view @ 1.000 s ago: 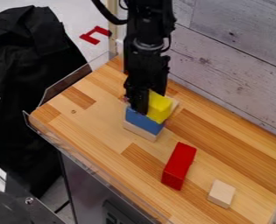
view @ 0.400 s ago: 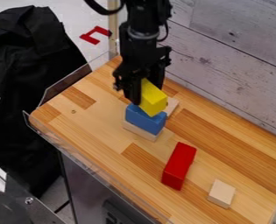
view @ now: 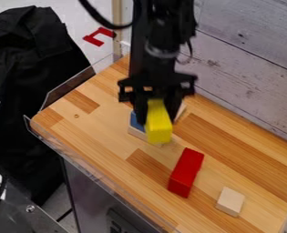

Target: Put the yellow rectangle on top of the red

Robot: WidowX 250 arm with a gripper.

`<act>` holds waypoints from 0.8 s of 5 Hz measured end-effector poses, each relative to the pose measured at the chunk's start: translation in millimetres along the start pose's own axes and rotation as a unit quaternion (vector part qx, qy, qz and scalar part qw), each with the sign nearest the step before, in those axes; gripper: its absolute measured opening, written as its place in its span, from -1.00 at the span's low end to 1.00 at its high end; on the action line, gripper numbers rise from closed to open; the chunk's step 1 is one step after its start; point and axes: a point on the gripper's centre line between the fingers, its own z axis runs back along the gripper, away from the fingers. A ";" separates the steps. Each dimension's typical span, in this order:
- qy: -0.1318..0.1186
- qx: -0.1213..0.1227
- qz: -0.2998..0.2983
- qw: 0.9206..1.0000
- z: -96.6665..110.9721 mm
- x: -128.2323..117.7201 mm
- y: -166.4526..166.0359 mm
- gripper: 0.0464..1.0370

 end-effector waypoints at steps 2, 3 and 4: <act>0.028 -0.006 -0.240 0.970 -21.4 -22.8 -8.6 0.09; 0.014 -0.014 -0.310 0.951 -23.1 -24.0 -15.5 0.09; 0.007 -0.008 -0.342 0.940 -22.4 -31.8 -22.8 0.09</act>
